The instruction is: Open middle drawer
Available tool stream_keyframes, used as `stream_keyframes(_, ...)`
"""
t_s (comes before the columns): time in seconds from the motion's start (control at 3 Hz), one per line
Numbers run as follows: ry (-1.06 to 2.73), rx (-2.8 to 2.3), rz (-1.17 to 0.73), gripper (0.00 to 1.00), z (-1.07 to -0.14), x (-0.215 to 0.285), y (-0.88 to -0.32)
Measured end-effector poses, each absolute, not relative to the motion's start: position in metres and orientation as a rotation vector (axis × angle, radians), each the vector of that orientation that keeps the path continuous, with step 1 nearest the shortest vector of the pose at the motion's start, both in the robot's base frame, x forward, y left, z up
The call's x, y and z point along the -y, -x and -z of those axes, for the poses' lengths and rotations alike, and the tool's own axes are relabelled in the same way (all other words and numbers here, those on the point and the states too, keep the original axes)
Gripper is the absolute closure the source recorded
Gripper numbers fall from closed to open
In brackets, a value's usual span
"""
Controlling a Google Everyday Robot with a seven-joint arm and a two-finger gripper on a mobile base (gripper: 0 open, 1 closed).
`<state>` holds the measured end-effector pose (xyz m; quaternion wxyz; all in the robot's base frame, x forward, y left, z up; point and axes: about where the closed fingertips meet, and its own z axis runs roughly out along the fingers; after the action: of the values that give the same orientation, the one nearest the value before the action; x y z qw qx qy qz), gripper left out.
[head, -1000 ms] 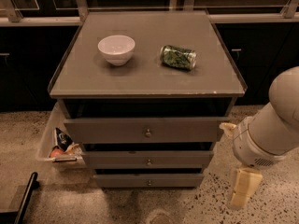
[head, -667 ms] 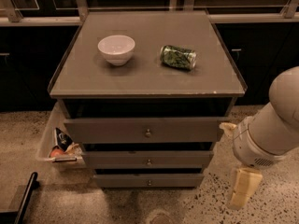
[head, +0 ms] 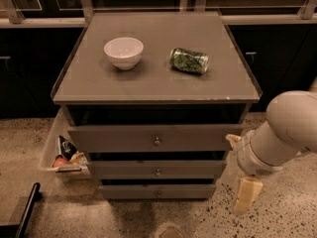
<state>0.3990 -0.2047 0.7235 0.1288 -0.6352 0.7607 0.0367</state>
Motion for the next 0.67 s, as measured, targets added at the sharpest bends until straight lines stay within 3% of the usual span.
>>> stream_keyframes(0.67,1.832,-2.174,-0.134,0.00,-0.651,0.214,-0.449)
